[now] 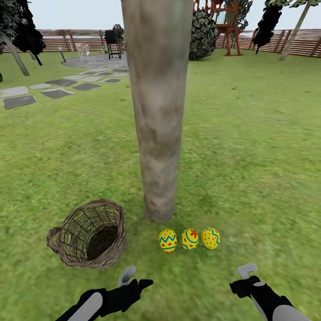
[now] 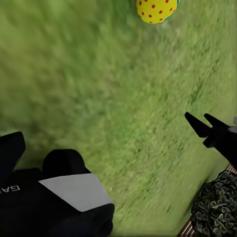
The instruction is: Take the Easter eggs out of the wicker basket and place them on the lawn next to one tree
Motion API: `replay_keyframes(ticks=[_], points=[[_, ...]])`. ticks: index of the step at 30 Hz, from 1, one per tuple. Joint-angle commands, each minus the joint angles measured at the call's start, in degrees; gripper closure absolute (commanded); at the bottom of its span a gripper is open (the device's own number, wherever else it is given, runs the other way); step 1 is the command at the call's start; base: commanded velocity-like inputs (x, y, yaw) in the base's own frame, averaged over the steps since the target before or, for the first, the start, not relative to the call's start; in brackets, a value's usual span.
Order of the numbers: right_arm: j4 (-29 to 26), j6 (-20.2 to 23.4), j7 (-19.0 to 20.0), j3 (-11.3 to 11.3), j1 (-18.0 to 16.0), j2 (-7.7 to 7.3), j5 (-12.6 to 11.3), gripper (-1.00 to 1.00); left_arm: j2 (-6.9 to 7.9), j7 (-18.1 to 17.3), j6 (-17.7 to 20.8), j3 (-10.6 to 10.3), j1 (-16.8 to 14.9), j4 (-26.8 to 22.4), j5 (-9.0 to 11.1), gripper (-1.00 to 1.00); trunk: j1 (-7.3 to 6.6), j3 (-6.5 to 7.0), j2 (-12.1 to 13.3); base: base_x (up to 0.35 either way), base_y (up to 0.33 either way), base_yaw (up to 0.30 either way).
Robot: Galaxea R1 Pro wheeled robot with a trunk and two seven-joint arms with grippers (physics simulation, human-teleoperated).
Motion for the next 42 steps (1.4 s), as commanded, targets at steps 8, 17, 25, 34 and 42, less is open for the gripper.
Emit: replay_keyframes(ticks=[8,17,25,34,42], points=[[-0.1,0.2,0.3,-0.5,0.0,0.02,0.3,-1.00,0.10,0.0,0.1,-0.8,0.0,0.0,0.2,-1.00,-1.77,1.41,3.2,0.000,0.000,0.000],[-0.1,0.1,0.3,-0.5,0.0,0.04,0.2,-1.00,0.05,0.0,0.2,-0.9,0.0,3.0,-3.9,-1.00,-3.75,3.02,6.8,0.000,0.000,0.000],[3.4,-0.1,0.2,-0.5,0.2,-0.15,0.0,-1.00,0.11,0.0,0.2,-0.8,0.0,5.7,-5.5,-1.00,-5.50,4.46,10.0,0.000,0.000,0.000],[7.0,-1.5,-1.7,-0.5,1.3,-0.26,0.1,-1.00,0.02,0.1,0.1,-0.9,0.0,7.9,-6.1,-1.00,-7.48,6.07,13.6,0.000,0.000,0.000],[7.8,-7.3,-4.0,-0.5,4.2,-0.22,0.0,-1.00,-0.40,0.3,0.1,-1.0,0.0,9.5,-10.4,-1.00,-9.24,7.51,16.8,0.000,0.000,0.000]])
